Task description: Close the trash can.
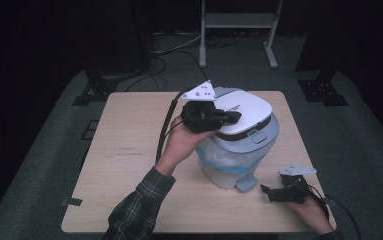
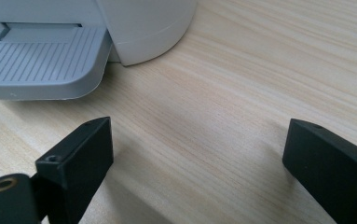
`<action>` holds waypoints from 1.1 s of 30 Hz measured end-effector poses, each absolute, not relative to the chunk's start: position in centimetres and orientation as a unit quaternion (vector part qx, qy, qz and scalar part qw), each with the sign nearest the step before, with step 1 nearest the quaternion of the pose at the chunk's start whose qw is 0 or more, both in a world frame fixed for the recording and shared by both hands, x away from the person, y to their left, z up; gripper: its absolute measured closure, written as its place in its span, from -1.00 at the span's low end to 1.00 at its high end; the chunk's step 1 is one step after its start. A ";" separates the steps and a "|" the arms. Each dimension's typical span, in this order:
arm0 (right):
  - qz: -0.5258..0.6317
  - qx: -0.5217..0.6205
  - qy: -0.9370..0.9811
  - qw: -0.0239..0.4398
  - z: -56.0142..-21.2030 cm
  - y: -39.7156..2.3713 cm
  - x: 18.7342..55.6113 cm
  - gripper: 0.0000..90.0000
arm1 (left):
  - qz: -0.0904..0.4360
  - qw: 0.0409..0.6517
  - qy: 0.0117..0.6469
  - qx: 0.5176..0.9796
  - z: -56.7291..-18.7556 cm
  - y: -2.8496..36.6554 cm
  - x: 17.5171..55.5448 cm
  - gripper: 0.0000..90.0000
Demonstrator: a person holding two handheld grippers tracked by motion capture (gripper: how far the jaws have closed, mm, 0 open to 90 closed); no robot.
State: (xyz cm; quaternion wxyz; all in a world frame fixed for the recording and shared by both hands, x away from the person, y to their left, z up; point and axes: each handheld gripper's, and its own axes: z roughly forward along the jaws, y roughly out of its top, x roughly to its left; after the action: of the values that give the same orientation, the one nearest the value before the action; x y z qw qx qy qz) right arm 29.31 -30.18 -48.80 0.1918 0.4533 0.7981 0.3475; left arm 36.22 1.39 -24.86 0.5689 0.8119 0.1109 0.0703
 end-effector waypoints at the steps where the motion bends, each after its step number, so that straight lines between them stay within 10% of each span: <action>1: 0.347 0.453 0.798 0.192 -48.8 -30.2 29.3 -0.84 | 0.072 0.567 0.111 0.813 -24.9 1.3 36.2 0.99; 33: 0.348 0.454 0.798 0.191 -48.8 -30.2 29.3 -0.84 | 0.062 0.512 0.107 0.850 -25.0 -2.6 35.6 1.00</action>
State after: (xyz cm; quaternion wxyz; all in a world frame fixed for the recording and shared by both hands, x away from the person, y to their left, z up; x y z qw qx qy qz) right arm 29.30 -30.18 -48.79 0.1913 0.4539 0.7979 0.3475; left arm 35.63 -2.55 -24.96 0.5122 0.8499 0.1068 0.0621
